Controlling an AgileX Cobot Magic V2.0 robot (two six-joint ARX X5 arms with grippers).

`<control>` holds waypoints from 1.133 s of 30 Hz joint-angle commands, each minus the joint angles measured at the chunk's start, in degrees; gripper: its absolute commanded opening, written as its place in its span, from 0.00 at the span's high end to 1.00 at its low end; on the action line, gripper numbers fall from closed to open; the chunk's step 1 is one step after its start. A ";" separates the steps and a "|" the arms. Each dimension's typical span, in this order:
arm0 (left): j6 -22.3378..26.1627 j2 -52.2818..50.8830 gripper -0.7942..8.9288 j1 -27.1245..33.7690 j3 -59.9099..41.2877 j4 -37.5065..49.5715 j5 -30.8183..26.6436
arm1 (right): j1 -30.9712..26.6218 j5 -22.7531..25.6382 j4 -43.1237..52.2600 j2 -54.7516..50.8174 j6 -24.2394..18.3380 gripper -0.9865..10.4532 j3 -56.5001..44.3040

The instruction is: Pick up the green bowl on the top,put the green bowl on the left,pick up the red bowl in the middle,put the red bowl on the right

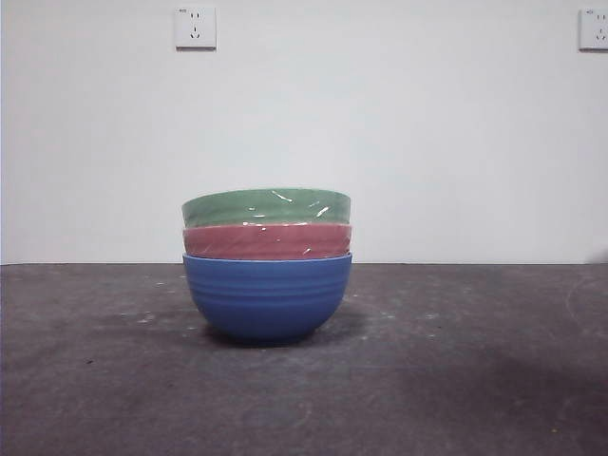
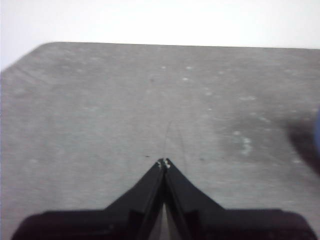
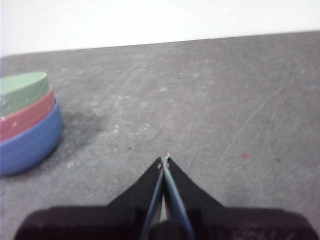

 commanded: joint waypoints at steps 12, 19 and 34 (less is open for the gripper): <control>-18.80 -0.17 0.92 0.13 -0.48 0.83 22.10 | 0.09 -3.17 -2.10 0.09 21.03 0.92 0.44; -21.53 1.68 0.92 0.13 5.31 -3.65 22.10 | 0.09 -2.97 -8.66 2.64 20.41 0.92 8.28; -10.91 24.17 0.93 0.11 28.06 -7.45 30.27 | 0.09 -3.26 -15.85 24.09 5.84 0.92 34.12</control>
